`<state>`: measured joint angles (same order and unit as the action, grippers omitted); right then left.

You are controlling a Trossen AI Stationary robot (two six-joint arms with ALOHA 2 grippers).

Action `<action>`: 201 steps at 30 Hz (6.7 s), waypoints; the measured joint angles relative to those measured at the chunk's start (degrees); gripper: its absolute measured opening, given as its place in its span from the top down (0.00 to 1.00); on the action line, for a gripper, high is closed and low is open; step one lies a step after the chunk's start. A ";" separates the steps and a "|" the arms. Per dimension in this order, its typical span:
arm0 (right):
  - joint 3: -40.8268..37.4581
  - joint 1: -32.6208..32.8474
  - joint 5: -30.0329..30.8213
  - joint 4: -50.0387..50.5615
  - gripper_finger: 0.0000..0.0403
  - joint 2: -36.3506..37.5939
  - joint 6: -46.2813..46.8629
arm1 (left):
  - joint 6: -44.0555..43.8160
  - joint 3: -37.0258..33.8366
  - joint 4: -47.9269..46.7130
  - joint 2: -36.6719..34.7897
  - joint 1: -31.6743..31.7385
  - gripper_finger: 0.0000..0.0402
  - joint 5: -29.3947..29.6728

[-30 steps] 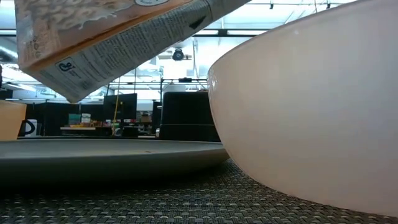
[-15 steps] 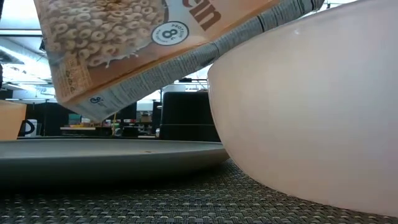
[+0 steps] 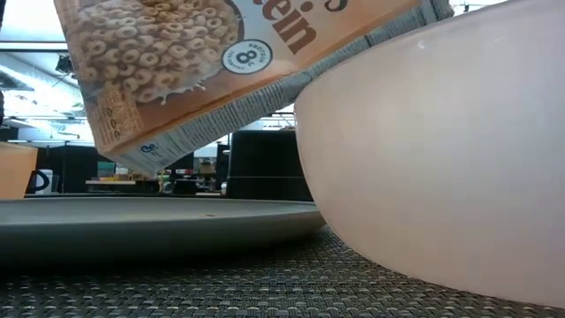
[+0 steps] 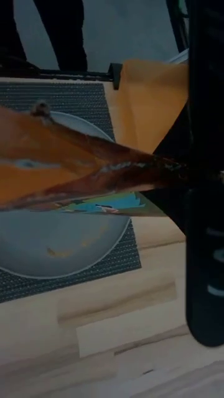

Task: Arrange a breakfast setting
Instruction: Pour the cereal from the cereal box into the orange bowl

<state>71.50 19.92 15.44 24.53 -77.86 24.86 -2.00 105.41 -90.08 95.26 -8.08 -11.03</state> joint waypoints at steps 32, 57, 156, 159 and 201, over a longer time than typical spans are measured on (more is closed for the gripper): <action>-0.02 0.00 -3.90 -3.27 0.99 -2.38 -2.54 | 0.07 -0.07 0.13 -0.69 -1.21 0.62 -0.21; -0.02 -0.23 -6.43 -3.45 0.99 -2.32 -4.10 | -18.84 -51.37 34.47 -41.63 -1.53 0.46 12.48; -0.02 -1.09 -7.67 -5.38 0.99 -2.32 -4.06 | -12.87 -58.05 56.92 -28.89 -8.02 0.37 7.22; -0.02 -1.09 -7.88 -5.46 0.99 -2.32 -4.06 | -12.90 -58.05 56.89 -29.00 -8.02 0.47 7.22; 0.07 -2.33 -8.93 4.03 0.74 15.66 -2.13 | -15.83 -29.93 16.70 -24.00 -7.43 0.55 -3.13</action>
<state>71.57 17.59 6.51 28.56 -62.20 22.73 -17.83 75.47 -73.38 71.26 -15.51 -14.16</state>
